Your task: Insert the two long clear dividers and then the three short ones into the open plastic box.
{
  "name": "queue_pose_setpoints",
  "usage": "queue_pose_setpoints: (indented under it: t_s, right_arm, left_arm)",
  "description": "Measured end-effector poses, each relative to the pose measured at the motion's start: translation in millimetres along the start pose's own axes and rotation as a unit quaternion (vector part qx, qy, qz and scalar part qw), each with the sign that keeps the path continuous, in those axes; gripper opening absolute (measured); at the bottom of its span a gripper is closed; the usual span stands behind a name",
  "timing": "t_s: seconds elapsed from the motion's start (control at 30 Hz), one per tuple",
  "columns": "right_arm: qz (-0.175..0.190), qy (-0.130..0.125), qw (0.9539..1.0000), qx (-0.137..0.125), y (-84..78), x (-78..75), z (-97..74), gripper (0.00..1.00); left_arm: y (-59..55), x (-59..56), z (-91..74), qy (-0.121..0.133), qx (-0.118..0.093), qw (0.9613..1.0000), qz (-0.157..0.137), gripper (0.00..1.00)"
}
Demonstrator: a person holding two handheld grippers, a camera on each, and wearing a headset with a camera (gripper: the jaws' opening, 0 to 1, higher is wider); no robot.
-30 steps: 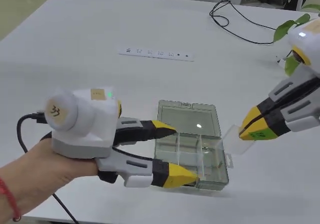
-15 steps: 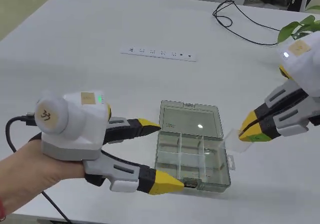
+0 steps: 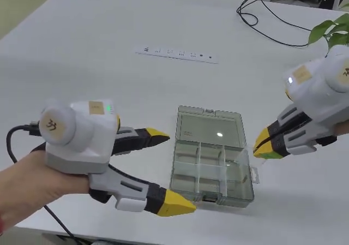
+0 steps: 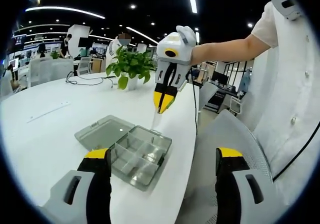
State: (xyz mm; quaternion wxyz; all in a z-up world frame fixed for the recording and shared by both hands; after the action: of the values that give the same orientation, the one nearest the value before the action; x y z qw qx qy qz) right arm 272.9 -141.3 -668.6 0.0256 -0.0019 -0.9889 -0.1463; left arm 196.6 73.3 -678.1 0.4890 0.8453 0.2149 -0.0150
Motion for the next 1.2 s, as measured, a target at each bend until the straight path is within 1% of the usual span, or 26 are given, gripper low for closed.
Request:
queue_pose_setpoints:
  t_s: [0.1, 0.17, 0.23, 0.3, 0.37, 0.47, 0.57, 0.67, 0.77, 0.83, 0.9, 1.0, 1.1, 1.13, 1.2]
  right_arm:
    - [0.004, -0.002, 1.0, 0.004, -0.7, -1.8, 5.9, 0.03]
    - [0.006, 0.0, 0.9999, 0.008, -3.6, -4.5, 14.1, 0.03]
    - [0.007, 0.002, 0.9999, 0.011, -2.4, -3.3, 17.2, 0.03]
    - [0.008, 0.003, 0.9999, 0.013, -4.2, -5.7, 20.1, 0.03]
    - [0.01, 0.004, 0.9998, 0.014, -4.9, -7.3, 21.7, 0.03]
    - [0.011, 0.005, 0.9998, 0.017, -2.4, -4.0, 21.6, 0.03]
    - [0.013, 0.007, 0.9997, 0.018, -3.1, -5.1, 23.3, 0.03]
    - [0.012, 0.008, 0.9997, 0.019, -0.2, -2.3, 24.5, 0.03]
    - [0.013, 0.009, 0.9997, 0.02, -1.9, -4.3, 26.7, 0.03]
    - [0.013, 0.01, 0.9996, 0.021, -0.7, -2.7, 27.1, 0.03]
    - [0.013, 0.011, 0.9996, 0.022, -2.4, -5.4, 28.0, 0.03]
    - [0.013, 0.012, 0.9995, 0.025, -1.2, -3.9, 29.0, 0.03]
    - [0.017, 0.016, 0.9995, 0.023, -0.9, -3.9, 30.2, 0.03]
    - [0.019, 0.018, 0.9994, 0.023, -2.8, -6.5, 31.5, 0.03]
    - [0.016, 0.018, 0.9995, 0.022, -3.0, -5.7, 32.3, 0.03]
  left_arm:
    - [-1.5, -0.2, 0.5, 0.0, 0.0, 1.0, -0.002, 0.88]
    - [-2.3, -0.3, 0.9, 0.0, 0.002, 1.0, -0.002, 0.89]
    - [-2.6, -0.6, 1.1, 0.0, 0.002, 1.0, -0.003, 0.89]
    - [-2.7, -1.1, 1.1, 0.0, 0.001, 1.0, -0.005, 0.88]
    - [-2.5, -1.9, 1.0, 0.0, 0.0, 1.0, -0.005, 0.88]
    - [-2.6, -1.7, 1.2, 0.001, -0.001, 1.0, -0.006, 0.88]
    - [-3.2, -2.0, 0.9, 0.001, -0.003, 1.0, -0.009, 0.88]
    - [-3.3, -2.4, 0.7, 0.002, -0.003, 0.9999, -0.01, 0.88]
    - [-3.1, -2.8, 0.4, 0.002, -0.005, 0.9999, -0.011, 0.88]
    - [-2.7, -3.0, 0.2, 0.003, -0.005, 0.9999, -0.011, 0.88]
    - [-2.5, -2.6, 0.1, 0.003, -0.006, 0.9999, -0.011, 0.88]
    - [-2.3, -2.6, 0.3, 0.003, -0.006, 0.9999, -0.012, 0.88]
    - [-2.0, -3.0, 0.9, 0.003, -0.007, 0.9999, -0.011, 0.87]
    - [-1.6, -3.3, 1.0, 0.003, -0.008, 0.9999, -0.012, 0.87]
    - [-1.3, -3.7, 0.8, 0.003, -0.009, 0.9999, -0.011, 0.87]
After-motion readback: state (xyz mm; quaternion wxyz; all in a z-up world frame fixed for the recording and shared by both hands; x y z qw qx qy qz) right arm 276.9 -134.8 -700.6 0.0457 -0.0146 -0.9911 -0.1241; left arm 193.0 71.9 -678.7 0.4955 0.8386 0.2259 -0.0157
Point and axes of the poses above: the centre of the closed fingertips' face, and the gripper's own axes: z roughly forward along the fingers, x roughly to its left, y roughly out of its top, the point moved 8 cm from there along -z, roughly backward along the fingers, and after that the axes turned 12 degrees about x, right-handed, at the moved point
